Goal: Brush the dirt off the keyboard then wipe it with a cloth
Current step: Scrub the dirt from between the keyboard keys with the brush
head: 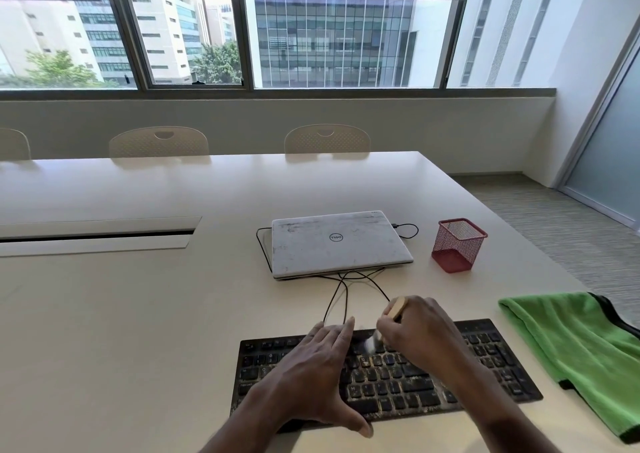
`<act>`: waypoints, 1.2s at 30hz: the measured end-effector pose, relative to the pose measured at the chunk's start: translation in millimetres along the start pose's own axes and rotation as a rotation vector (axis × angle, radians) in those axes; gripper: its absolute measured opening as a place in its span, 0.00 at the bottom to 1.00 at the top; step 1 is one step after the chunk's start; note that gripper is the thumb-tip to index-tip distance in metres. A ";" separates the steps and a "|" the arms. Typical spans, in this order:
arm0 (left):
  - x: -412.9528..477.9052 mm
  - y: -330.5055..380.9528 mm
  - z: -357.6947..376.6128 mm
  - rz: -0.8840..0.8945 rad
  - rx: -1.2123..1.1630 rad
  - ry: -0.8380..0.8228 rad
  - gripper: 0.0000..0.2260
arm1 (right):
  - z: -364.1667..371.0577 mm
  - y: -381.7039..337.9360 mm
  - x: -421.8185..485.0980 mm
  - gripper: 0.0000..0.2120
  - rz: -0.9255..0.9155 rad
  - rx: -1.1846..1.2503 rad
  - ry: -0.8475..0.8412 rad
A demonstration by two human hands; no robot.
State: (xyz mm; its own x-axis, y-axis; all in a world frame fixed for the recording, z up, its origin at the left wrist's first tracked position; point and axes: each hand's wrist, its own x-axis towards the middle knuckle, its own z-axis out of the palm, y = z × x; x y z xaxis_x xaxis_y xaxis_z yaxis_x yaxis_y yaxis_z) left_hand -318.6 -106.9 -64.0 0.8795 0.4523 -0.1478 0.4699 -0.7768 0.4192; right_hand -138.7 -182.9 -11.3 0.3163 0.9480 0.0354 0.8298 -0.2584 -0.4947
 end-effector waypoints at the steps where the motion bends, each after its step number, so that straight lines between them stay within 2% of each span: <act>1: -0.4 -0.6 -0.7 -0.003 0.002 0.001 0.64 | -1.7 2.2 0.6 0.09 0.036 -0.027 0.050; 3: -1.2 -2.4 -2.2 -0.011 0.010 -0.001 0.64 | -5.4 4.6 2.6 0.09 0.062 0.020 0.131; 6: -0.5 -1.7 -3.7 -0.012 0.009 0.004 0.64 | -6.9 -1.7 2.9 0.08 0.033 0.135 0.094; 9: 0.8 0.3 -2.1 0.002 0.008 0.001 0.64 | -0.3 -4.0 2.2 0.08 0.028 0.031 0.027; 12: 4.4 -1.2 0.5 0.013 0.035 0.009 0.65 | -3.5 0.4 3.0 0.11 0.099 -0.063 0.097; 16: 10.2 -2.3 3.7 0.028 0.051 0.018 0.65 | -7.9 1.9 4.9 0.09 0.074 0.070 0.122; 21: 20.6 1.0 8.5 0.057 0.078 0.019 0.65 | -7.2 6.4 3.9 0.07 0.079 -0.060 0.074; 25: 25.2 6.1 7.7 0.072 0.072 0.008 0.65 | -12.6 8.7 4.1 0.09 0.069 -0.032 0.138; 30: 29.6 9.5 8.0 0.078 0.066 -0.006 0.65 | -12.5 9.0 2.0 0.08 0.043 -0.058 0.040; 34: 31.0 10.1 7.8 0.083 0.059 -0.005 0.64 | -13.7 10.4 2.8 0.08 0.035 -0.043 0.092; 36: 31.5 10.4 8.2 0.085 0.061 0.003 0.65 | -13.0 11.2 3.1 0.08 0.025 -0.037 0.060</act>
State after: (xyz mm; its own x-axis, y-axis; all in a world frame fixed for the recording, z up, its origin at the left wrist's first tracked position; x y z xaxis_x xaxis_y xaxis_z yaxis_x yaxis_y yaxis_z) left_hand -285.4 -104.4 -71.6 0.9164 0.3843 -0.1115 0.3969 -0.8377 0.3752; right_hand -122.4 -185.3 -5.4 0.3637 0.9284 0.0762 0.8373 -0.2900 -0.4635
